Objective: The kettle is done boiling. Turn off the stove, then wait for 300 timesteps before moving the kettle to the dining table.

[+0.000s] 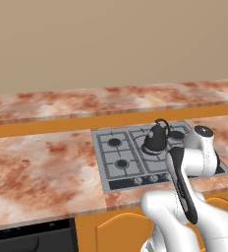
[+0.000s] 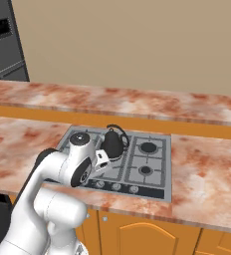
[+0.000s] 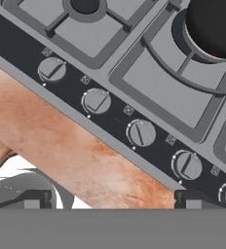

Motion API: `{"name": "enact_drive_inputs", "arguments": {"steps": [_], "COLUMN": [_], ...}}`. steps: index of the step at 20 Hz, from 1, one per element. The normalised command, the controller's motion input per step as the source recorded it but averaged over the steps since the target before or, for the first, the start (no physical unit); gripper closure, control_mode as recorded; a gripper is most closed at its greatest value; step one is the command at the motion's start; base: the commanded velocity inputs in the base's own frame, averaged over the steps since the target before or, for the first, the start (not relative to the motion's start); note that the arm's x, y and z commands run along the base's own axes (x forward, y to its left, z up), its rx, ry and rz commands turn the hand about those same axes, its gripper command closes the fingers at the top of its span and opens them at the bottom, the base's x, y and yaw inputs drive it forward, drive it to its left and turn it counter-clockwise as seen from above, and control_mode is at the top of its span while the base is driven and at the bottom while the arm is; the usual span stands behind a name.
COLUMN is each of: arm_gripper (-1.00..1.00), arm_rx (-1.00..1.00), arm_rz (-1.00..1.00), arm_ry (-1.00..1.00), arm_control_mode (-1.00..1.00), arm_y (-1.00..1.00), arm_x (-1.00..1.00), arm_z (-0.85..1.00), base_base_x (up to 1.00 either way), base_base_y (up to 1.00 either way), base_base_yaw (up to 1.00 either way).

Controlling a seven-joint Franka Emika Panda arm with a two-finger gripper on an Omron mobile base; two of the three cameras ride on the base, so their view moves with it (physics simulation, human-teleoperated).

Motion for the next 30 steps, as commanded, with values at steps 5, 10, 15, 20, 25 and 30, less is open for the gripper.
{"name": "enact_drive_inputs", "arguments": {"steps": [5, 10, 15, 20, 25, 30], "arm_gripper": [-1.00, -1.00, -1.00, -1.00, -1.00, -1.00], "arm_rx": [0.00, 0.00, 0.00, 0.00, -0.01, -0.02], "arm_rz": [0.00, 0.00, 0.00, 0.00, 0.00, 0.01], "arm_ry": [0.00, 0.00, 0.00, 0.00, 0.00, 0.01], "arm_control_mode": [-1.00, -1.00, -1.00, -1.00, -1.00, -1.00], "arm_y": [0.00, 0.00, -0.01, -0.03, 0.00, 0.00], "arm_x": [0.16, 0.20, 0.19, 0.16, 0.11, 0.10], "arm_z": [-0.04, -0.13, -0.17, -0.23, -0.29, -0.33], "base_base_x": [0.00, 0.00, 0.00, 0.00, 0.00, 0.00], "base_base_y": [0.00, 0.00, 0.00, 0.00, 0.00, 0.00], "base_base_yaw": [0.00, 0.00, 0.00, 0.00, 0.00, 0.00]}}
